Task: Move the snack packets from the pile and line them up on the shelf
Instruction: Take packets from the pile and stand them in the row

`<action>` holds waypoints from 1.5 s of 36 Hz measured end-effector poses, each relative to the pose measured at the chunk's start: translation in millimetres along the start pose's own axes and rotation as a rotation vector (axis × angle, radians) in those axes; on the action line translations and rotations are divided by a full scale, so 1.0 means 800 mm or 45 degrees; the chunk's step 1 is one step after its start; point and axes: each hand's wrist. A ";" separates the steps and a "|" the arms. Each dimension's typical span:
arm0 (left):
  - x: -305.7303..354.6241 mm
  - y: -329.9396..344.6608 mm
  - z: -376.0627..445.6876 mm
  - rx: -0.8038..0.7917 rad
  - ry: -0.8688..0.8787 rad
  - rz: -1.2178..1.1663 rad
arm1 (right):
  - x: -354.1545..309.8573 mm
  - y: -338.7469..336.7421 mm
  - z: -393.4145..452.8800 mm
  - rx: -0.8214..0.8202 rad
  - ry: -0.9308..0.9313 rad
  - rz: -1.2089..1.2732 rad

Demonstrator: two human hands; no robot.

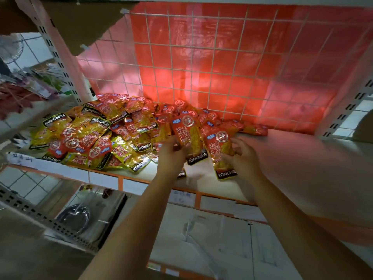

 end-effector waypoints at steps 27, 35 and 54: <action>0.156 0.353 -0.199 -0.219 -0.093 -0.329 | -0.069 -0.434 -0.021 0.104 -0.144 0.107; 0.180 0.419 -0.243 -0.274 -0.054 -0.342 | -0.071 -0.514 -0.055 0.211 -0.154 0.108; 0.276 0.626 -0.372 -0.357 0.004 -0.244 | -0.088 -0.774 -0.069 0.325 -0.247 0.178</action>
Point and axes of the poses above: each hand's wrist, its own z-axis towards the middle knuckle, its own y-axis out of the palm, x = y × z, and after that the axes turned 10 degrees about z, right-handed
